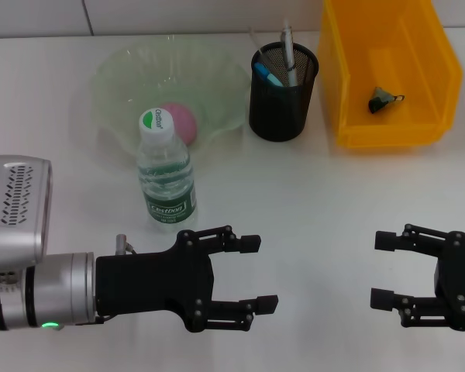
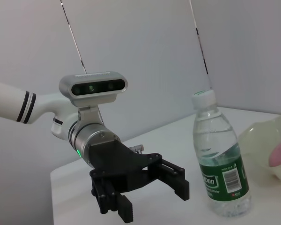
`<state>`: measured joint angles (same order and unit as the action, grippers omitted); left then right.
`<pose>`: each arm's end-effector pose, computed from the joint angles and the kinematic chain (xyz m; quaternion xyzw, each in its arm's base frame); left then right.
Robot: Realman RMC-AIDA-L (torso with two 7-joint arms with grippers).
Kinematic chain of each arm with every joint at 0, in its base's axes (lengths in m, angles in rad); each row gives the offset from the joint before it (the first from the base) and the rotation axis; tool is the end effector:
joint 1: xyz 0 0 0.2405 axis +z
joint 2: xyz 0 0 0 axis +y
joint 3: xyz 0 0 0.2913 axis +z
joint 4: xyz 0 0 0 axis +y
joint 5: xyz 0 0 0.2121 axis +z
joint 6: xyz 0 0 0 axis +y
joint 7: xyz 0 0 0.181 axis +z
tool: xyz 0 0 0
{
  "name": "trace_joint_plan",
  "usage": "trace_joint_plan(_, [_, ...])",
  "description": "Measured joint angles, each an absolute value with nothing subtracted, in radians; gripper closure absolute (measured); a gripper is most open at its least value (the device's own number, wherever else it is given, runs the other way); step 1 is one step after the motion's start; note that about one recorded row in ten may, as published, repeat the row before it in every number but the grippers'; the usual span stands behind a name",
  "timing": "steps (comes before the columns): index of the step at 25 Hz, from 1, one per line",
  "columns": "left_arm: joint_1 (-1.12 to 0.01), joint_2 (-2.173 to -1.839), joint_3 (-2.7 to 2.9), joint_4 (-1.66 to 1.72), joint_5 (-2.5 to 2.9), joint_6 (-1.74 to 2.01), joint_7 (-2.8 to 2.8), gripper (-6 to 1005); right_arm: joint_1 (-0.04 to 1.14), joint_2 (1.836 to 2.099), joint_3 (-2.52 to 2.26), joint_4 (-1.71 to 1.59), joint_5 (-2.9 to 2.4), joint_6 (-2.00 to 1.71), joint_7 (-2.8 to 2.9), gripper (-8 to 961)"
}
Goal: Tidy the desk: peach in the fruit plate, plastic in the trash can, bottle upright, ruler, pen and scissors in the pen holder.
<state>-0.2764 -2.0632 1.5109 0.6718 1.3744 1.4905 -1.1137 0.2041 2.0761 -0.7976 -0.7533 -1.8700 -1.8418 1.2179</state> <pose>-0.2542 0.2581 -0.1175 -0.9476 -0.1137 -0.2976 0.0234 0.3157 0.2386 -0.0342 -0.9337 0.1885 0.2931 0.0825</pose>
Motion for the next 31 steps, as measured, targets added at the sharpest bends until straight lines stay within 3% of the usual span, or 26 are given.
trace_joint_plan(31, [-0.231,-2.067,1.421,0.678,1.368,1.558,-1.054,186,0.202,2.079,-0.71,-0.754,-1.848,-1.855,1.216,111])
